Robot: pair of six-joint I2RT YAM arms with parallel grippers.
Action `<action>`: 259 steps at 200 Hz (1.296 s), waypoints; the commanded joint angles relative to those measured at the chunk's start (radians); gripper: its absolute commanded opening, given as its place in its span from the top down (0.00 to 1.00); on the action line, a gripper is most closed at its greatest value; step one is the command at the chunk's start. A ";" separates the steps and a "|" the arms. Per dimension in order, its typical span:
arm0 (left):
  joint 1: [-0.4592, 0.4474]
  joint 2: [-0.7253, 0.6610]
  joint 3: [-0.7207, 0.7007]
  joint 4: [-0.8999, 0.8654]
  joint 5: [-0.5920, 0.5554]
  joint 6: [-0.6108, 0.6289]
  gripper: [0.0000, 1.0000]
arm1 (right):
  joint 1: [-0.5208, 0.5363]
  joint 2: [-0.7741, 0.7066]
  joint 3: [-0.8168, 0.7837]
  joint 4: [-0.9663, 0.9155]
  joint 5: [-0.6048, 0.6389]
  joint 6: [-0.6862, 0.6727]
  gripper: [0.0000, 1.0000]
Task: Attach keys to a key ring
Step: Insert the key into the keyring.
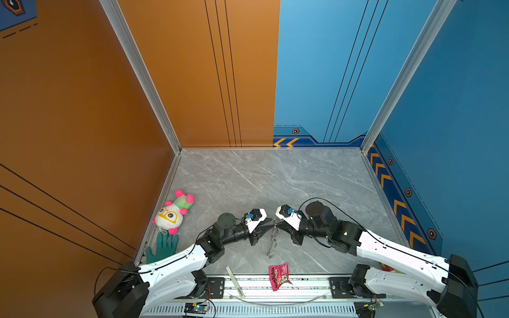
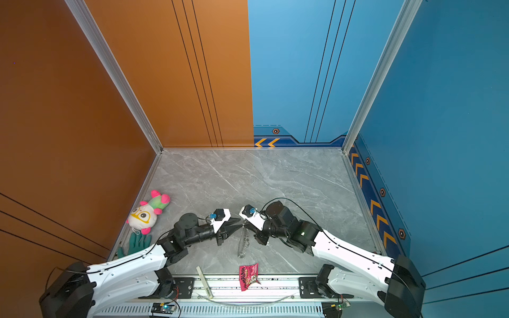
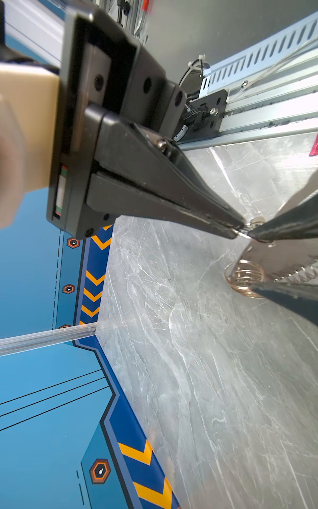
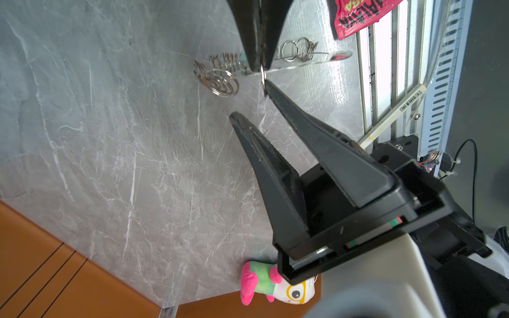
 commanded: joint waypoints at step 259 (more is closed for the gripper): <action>0.013 0.055 0.042 0.022 0.242 -0.032 0.87 | 0.065 0.045 0.186 -0.262 0.057 -0.174 1.00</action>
